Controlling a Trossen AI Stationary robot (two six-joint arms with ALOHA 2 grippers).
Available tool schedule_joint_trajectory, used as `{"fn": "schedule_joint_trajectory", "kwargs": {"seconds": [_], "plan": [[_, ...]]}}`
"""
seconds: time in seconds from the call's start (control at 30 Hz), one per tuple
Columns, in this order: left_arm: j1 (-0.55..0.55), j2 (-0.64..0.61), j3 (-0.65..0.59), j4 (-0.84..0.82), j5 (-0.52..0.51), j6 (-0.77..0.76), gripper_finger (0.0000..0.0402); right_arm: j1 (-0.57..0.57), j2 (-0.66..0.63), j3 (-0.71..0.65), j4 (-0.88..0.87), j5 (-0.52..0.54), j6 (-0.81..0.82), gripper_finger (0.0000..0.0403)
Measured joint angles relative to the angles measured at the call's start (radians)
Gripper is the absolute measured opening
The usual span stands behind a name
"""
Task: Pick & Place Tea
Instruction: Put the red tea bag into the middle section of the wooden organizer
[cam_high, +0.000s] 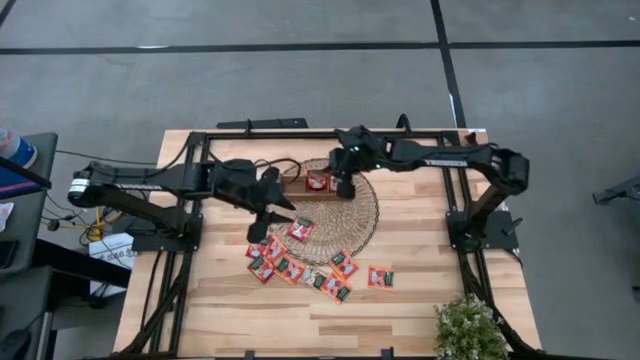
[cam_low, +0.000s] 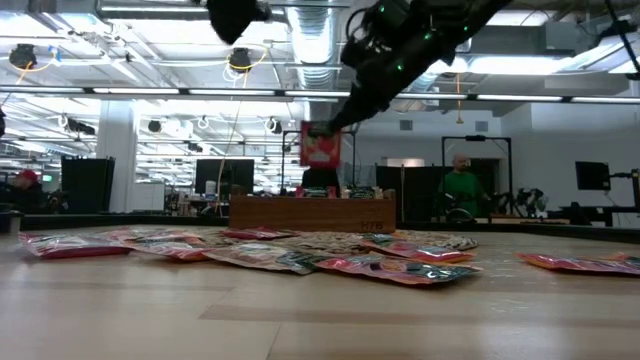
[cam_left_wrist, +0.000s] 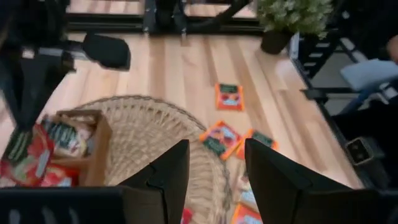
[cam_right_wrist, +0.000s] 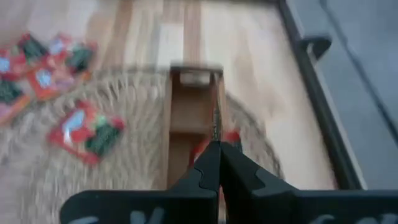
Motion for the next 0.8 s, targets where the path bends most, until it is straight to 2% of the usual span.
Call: {"fn": "schedule_joint_trajectory", "kwargs": {"seconds": [0.37,0.8], "plan": [[0.063,-0.065,-0.216,0.215,0.017,-0.024,0.0149,-0.060,0.096,0.029,0.007,-0.078,-0.034,0.0000],[0.070,-0.066,-0.236,0.264,0.037,-0.039,0.0149,-0.077,0.104,0.030,0.003,-0.142,-0.044,0.0000]]}}
